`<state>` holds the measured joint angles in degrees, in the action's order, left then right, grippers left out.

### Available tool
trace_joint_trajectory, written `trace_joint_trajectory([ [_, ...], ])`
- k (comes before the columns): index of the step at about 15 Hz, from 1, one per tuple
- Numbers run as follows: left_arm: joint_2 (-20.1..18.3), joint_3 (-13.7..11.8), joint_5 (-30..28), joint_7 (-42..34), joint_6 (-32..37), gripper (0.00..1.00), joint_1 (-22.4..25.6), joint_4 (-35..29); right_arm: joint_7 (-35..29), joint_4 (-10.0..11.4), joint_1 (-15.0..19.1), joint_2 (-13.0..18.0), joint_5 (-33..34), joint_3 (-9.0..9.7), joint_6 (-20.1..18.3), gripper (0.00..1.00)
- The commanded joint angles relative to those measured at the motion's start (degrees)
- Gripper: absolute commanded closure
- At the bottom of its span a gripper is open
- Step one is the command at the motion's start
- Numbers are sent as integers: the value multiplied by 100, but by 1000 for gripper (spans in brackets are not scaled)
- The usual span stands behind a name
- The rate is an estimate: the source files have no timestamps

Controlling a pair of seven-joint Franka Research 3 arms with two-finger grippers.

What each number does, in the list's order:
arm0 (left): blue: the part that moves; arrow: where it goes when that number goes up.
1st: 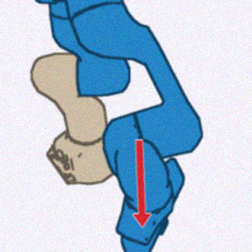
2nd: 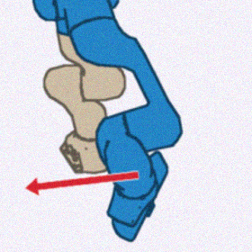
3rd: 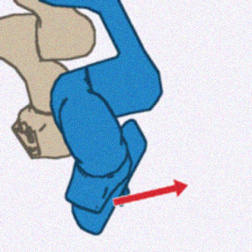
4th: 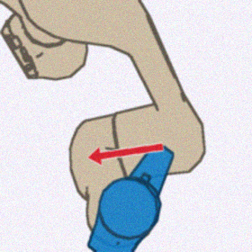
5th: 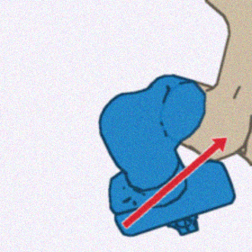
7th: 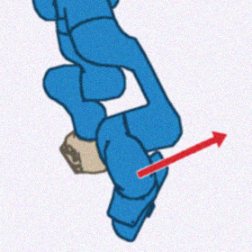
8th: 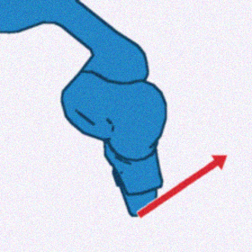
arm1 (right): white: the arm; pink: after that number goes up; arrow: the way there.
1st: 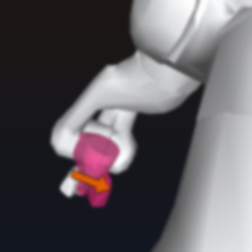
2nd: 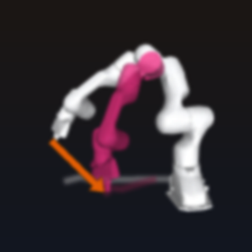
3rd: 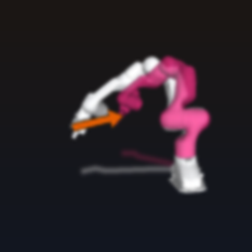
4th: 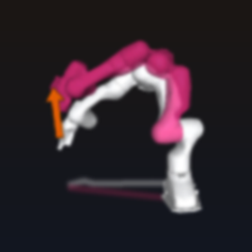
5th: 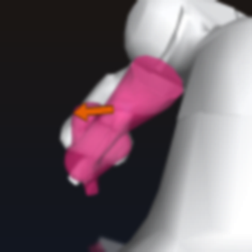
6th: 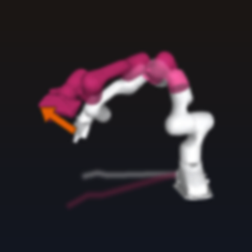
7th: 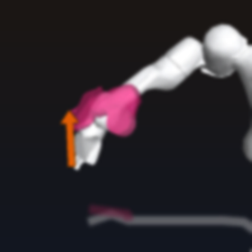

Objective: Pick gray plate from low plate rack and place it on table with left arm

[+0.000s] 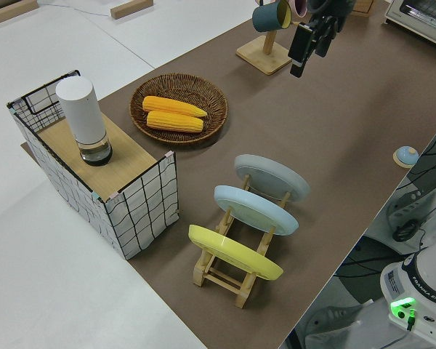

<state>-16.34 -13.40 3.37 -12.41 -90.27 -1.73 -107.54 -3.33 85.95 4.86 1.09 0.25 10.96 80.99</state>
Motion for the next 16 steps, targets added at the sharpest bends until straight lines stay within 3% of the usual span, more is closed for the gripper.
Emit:
trace_joint_trajectory([
  [1,-44,-259,216,-270,115,13,24,-30,8,-35,41,14,-43,38,-83,11],
  [7,-62,-268,287,-262,-209,13,67,-451,-1,-35,41,14,-43,29,-83,11],
  [16,-396,-268,287,-262,-1492,13,261,-1857,-1,-35,41,14,-43,38,-83,13],
])
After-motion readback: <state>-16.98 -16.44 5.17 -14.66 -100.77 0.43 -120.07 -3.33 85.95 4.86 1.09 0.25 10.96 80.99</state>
